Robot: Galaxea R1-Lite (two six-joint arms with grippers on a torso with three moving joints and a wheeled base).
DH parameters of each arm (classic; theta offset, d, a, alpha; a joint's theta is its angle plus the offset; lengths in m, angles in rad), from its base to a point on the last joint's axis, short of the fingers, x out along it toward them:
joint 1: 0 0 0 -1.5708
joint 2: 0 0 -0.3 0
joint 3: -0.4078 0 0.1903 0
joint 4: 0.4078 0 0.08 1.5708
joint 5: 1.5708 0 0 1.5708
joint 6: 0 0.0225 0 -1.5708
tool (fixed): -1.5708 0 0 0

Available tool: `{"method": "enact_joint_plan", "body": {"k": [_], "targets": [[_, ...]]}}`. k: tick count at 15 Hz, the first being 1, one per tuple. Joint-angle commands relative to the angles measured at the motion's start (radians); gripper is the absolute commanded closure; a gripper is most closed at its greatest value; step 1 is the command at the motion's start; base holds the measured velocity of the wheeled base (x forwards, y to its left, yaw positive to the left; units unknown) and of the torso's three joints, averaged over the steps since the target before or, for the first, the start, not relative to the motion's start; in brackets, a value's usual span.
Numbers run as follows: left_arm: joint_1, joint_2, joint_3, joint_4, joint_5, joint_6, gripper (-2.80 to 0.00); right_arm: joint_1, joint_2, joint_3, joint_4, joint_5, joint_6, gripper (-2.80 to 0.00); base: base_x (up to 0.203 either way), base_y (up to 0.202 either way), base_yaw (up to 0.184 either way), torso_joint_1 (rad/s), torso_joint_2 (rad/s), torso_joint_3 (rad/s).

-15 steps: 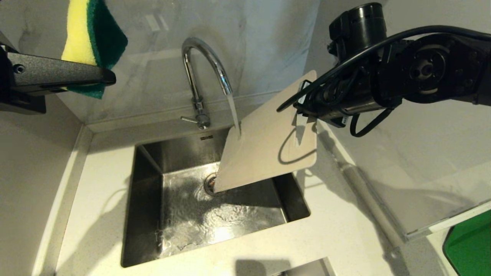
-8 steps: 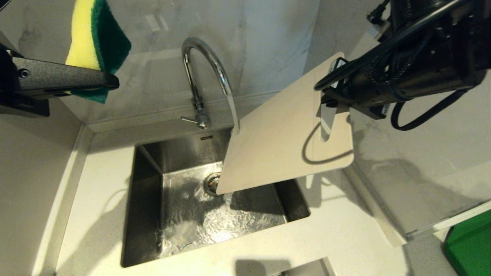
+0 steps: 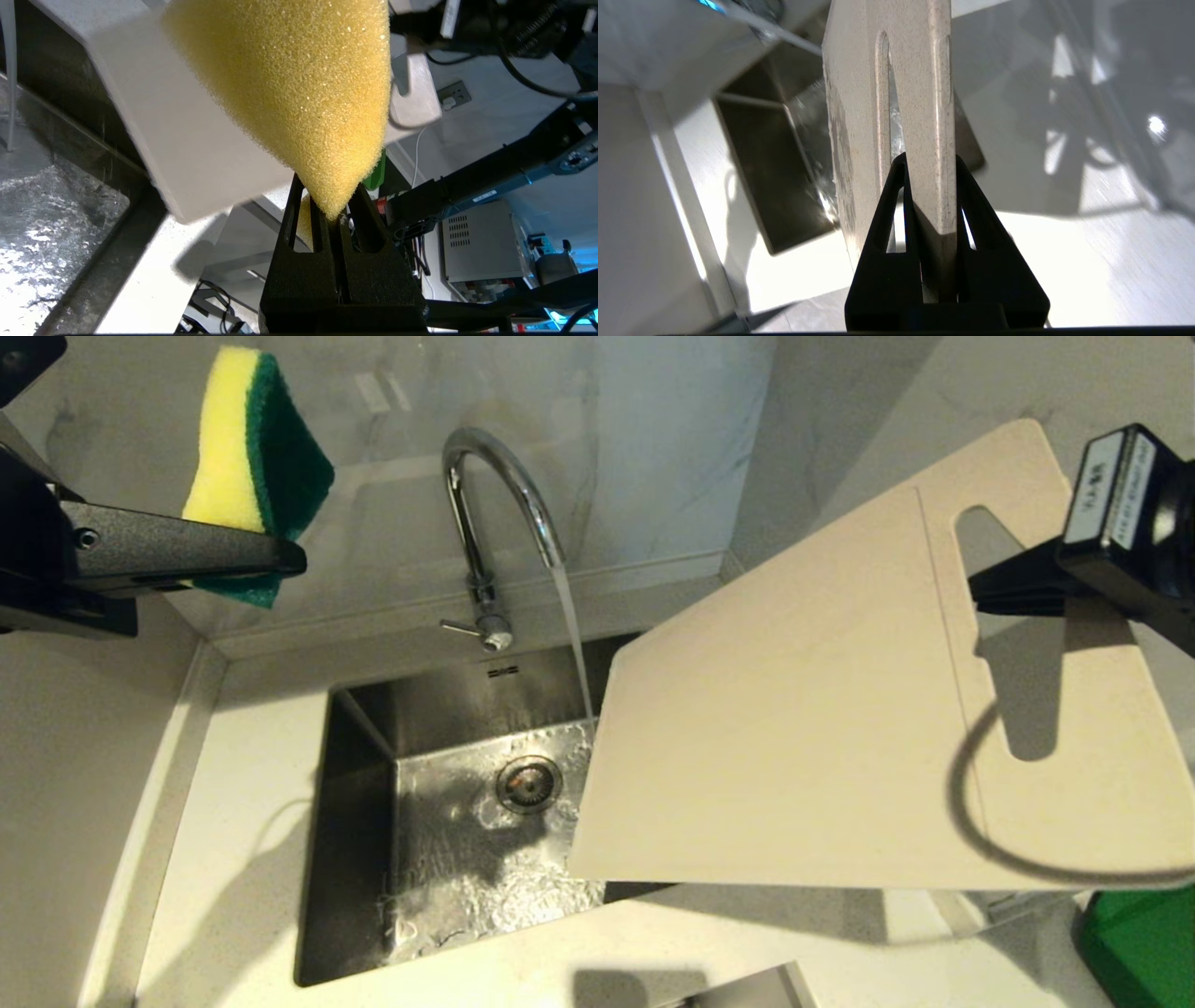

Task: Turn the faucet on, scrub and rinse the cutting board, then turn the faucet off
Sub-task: Scrub the cutting board underwater, then put down the cutting board

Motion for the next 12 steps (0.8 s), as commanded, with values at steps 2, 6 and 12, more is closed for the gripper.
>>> {"method": "enact_joint_plan", "body": {"k": [2,6,12], "targets": [[0.000,0.020,-0.014,-0.002,-0.004,-0.001,0.00,0.000,-0.083,0.075,0.030,-0.090,-0.008,0.00,0.000,0.000,0.000,0.000,0.00,0.000],[0.000,0.016,-0.013,0.001,-0.004,-0.002,0.00,-0.017,-0.076,0.122,0.030,-0.136,-0.015,0.00,0.000,0.000,0.000,0.000,0.00,0.000],[0.000,-0.004,-0.016,0.005,-0.003,-0.001,0.00,-0.164,-0.008,0.216,-0.048,-0.133,-0.110,0.00,0.000,0.000,0.000,0.000,0.00,0.000]]}}
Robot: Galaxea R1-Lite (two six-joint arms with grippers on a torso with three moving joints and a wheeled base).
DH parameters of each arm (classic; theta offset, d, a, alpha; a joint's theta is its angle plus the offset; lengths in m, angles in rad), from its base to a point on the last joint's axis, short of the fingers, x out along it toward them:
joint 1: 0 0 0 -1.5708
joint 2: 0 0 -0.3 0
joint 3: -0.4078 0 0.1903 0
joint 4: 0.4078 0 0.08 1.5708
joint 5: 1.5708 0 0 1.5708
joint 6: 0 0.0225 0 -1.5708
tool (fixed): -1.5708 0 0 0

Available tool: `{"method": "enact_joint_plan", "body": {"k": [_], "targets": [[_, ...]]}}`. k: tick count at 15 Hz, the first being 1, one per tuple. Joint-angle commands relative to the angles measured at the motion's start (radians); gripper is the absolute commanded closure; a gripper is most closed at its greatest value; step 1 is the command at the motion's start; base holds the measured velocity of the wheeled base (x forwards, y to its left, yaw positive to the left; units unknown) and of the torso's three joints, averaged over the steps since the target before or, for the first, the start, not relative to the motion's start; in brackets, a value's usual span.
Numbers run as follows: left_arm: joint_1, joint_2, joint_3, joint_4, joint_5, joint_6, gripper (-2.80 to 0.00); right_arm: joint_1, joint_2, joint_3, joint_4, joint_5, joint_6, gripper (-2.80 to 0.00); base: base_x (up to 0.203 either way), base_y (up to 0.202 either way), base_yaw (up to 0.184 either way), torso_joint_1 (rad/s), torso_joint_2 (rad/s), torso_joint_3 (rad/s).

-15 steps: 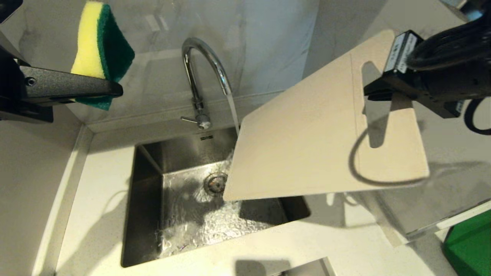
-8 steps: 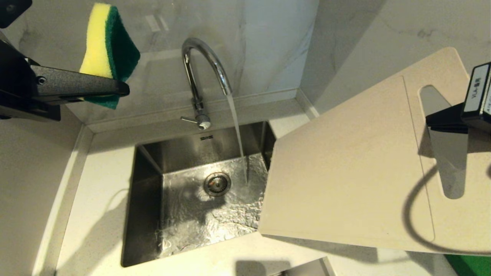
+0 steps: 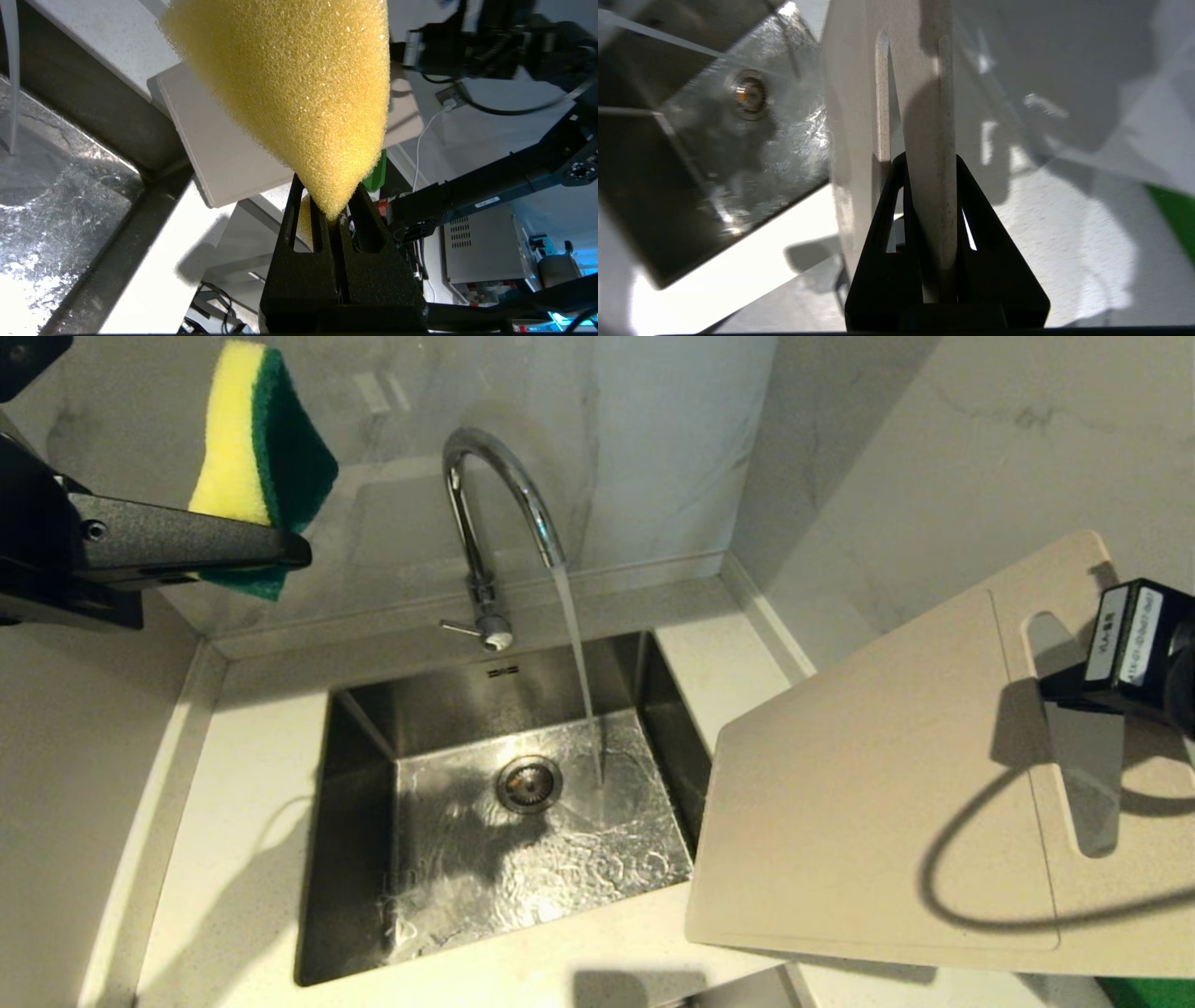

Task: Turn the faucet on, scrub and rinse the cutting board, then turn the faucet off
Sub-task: Put down the cutting board

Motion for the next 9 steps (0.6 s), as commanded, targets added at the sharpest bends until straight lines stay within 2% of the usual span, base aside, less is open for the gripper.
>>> {"method": "enact_joint_plan", "body": {"k": [1,3,5,6,9], "targets": [[0.000,-0.018,0.003,0.003,-0.003,-0.003,0.00,-0.058,0.044,0.060,-0.114,-0.002,-0.060,0.00,0.000,0.000,0.000,0.000,0.00,0.000],[-0.002,-0.030,0.008,0.008,0.002,-0.001,0.00,-0.093,0.056,0.184,-0.304,-0.001,-0.132,0.00,0.000,0.000,0.000,0.000,0.00,0.000],[-0.002,-0.046,0.012,0.014,0.001,-0.002,0.00,-0.104,0.067,0.304,-0.457,0.000,-0.164,0.00,0.000,0.000,0.000,0.000,0.00,0.000],[-0.001,-0.055,0.019,0.026,0.000,-0.001,0.00,-0.106,0.068,0.344,-0.501,0.000,-0.180,0.00,0.000,0.000,0.000,0.000,0.00,0.000],[-0.002,-0.076,0.057,0.034,-0.005,-0.002,0.00,-0.124,0.018,0.395,-0.513,-0.002,-0.247,0.00,0.000,0.000,0.000,0.000,0.00,0.000]]}}
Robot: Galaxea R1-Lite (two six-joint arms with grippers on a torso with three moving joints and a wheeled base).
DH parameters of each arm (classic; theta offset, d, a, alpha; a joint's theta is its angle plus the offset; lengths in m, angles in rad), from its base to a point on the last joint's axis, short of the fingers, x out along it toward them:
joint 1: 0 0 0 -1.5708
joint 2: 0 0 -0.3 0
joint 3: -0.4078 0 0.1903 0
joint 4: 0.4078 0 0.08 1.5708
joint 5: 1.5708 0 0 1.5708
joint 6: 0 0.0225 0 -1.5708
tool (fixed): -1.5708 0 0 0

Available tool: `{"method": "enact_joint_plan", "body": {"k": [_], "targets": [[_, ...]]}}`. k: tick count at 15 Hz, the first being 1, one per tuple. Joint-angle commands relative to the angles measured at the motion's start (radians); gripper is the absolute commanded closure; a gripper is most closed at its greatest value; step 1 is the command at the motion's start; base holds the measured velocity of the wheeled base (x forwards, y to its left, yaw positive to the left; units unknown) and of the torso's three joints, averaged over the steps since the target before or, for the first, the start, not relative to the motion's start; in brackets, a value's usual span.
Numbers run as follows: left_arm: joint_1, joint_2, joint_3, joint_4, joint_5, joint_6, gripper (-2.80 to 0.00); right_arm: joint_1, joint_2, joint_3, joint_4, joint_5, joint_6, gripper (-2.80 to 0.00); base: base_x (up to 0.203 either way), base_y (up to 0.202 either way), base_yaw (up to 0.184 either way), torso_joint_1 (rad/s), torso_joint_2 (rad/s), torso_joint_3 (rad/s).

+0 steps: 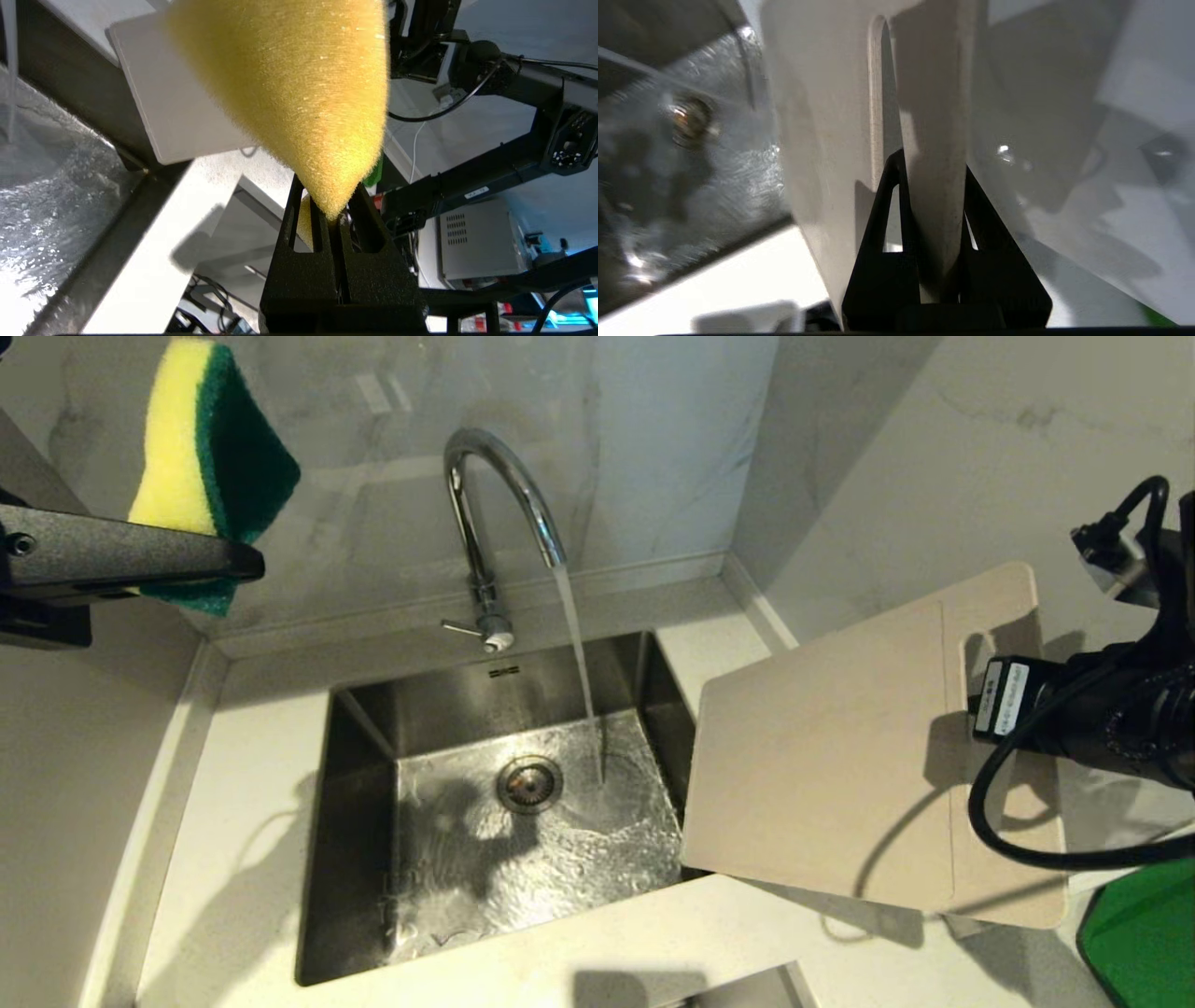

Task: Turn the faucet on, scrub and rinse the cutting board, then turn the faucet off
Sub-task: Put down the cutting board

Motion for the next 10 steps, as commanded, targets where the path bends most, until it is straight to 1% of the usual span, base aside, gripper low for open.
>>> {"method": "enact_joint_plan", "body": {"k": [1,3,4,6,7,10], "targets": [[-0.001,-0.020,0.030,0.002,-0.007,-0.003,0.00,-0.021,-0.032,0.035,-0.002,-0.004,-0.039,0.00,0.000,0.000,0.000,0.000,0.00,0.000],[-0.001,-0.030,0.062,0.000,-0.008,-0.003,0.00,-0.021,-0.031,-0.029,0.003,-0.004,-0.028,0.00,0.000,0.000,0.000,0.000,0.00,0.000],[-0.001,-0.037,0.079,0.000,-0.010,-0.004,0.00,-0.022,-0.015,-0.082,0.012,-0.004,-0.005,0.00,0.000,0.000,0.000,0.000,0.00,0.000],[-0.004,-0.046,0.088,0.000,-0.010,-0.005,0.00,-0.023,0.028,-0.231,0.091,0.000,0.097,0.00,0.000,0.000,0.000,0.000,0.00,0.000],[-0.004,-0.047,0.090,0.000,-0.010,-0.005,0.00,-0.023,0.049,-0.322,0.166,0.014,0.161,0.00,0.000,0.000,0.000,0.000,0.00,0.000],[-0.004,-0.046,0.090,0.000,-0.010,-0.005,0.00,-0.023,0.108,-0.562,0.387,0.092,0.347,0.00,0.000,0.000,0.000,0.000,0.00,0.000]]}}
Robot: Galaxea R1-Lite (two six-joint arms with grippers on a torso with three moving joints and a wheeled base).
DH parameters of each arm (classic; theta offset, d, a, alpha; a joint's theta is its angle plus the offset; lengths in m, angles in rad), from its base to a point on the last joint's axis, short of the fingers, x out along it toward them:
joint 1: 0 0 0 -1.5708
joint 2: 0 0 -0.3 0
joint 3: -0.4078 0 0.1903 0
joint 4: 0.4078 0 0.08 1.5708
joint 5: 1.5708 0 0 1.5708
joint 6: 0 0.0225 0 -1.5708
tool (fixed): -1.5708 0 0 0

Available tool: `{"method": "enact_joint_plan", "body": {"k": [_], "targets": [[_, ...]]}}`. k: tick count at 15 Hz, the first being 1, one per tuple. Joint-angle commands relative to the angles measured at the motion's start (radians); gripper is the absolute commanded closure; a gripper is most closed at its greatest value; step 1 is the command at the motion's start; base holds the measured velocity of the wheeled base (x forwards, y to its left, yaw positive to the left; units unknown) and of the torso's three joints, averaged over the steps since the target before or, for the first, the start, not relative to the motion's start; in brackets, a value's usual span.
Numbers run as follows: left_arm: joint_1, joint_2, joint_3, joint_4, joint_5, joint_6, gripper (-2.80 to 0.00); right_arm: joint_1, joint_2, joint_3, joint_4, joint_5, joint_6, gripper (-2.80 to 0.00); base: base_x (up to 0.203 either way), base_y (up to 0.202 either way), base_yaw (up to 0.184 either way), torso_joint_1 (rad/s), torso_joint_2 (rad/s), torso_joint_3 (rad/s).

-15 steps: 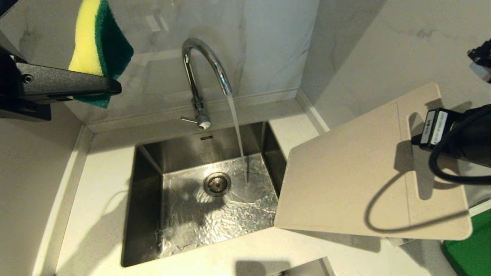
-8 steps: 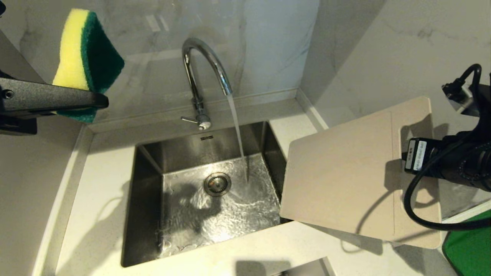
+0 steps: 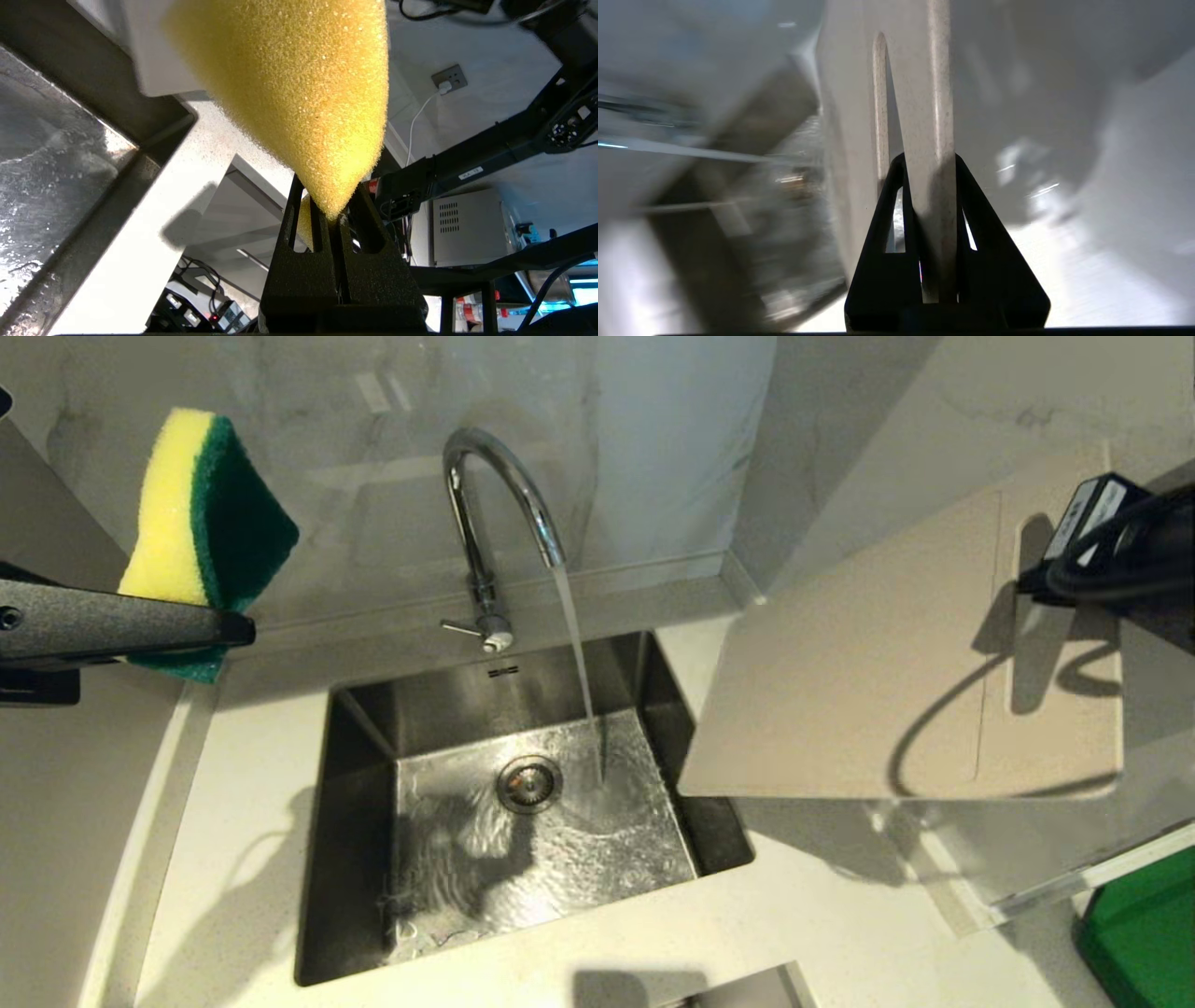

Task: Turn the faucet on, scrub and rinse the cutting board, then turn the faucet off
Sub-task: Put down the cutting board

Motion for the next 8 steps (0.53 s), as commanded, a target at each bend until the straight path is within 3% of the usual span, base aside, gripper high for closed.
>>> {"method": "enact_joint_plan", "body": {"k": [1,5,8], "targets": [[0.000,0.003,0.001,0.001,-0.006,-0.002,0.00,0.000,0.066,-0.149,0.158,0.035,0.116,0.00,0.000,0.000,0.000,0.000,0.00,0.000],[-0.003,0.013,0.007,-0.006,-0.006,-0.002,0.00,0.001,0.063,-0.160,0.261,0.052,0.187,0.00,0.000,0.000,0.000,0.000,0.00,0.000],[-0.003,0.013,0.010,-0.006,-0.006,-0.004,0.00,0.001,0.025,-0.147,0.355,0.123,0.209,0.00,0.000,0.000,0.000,0.000,0.00,0.000]]}}
